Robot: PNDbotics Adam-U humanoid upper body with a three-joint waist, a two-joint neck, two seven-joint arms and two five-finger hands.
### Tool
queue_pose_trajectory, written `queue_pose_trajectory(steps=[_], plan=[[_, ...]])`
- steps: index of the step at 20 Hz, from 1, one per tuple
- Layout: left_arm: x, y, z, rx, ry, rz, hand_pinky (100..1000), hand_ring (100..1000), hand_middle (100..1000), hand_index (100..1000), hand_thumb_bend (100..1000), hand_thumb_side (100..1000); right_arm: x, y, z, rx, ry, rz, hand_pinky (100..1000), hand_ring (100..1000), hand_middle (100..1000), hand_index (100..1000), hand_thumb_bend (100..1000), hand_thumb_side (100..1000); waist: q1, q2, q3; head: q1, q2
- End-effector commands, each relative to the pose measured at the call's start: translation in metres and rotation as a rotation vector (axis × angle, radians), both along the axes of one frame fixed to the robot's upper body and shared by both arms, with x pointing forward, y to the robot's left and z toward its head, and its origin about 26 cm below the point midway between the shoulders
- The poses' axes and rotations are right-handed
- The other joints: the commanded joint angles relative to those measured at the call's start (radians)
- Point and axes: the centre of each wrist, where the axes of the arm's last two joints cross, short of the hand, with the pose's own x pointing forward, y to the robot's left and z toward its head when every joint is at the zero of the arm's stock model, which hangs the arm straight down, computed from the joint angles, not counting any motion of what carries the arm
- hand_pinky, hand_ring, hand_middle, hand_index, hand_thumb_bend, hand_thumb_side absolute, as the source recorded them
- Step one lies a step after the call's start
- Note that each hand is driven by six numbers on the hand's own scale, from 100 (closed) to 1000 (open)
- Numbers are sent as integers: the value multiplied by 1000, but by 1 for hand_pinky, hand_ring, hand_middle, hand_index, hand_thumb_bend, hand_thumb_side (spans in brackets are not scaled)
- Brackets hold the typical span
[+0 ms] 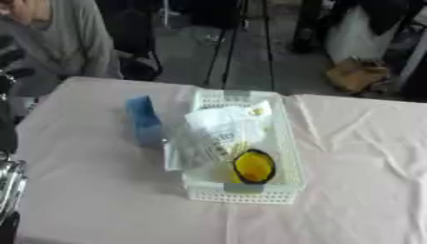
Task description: Pick up objects on the table and place them in the box.
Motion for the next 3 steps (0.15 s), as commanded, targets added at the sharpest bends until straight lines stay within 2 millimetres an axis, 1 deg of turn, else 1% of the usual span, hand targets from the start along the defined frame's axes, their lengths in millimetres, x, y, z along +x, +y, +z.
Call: queue_pose_trajectory(steps=[1, 3], plan=[[-2, 2, 8, 14, -28, 10, 685, 781, 789, 909, 489, 1000, -2, -8, 13, -28, -35, -24, 617, 682, 811, 890, 100, 431, 1, -14, 1, 0, 6], [-2, 2, 8, 13, -28, 13, 685, 780, 789, 909, 490, 1000, -2, -8, 13, -28, -36, -24, 617, 682, 811, 890, 100, 430, 1, -14, 1, -1, 7]])
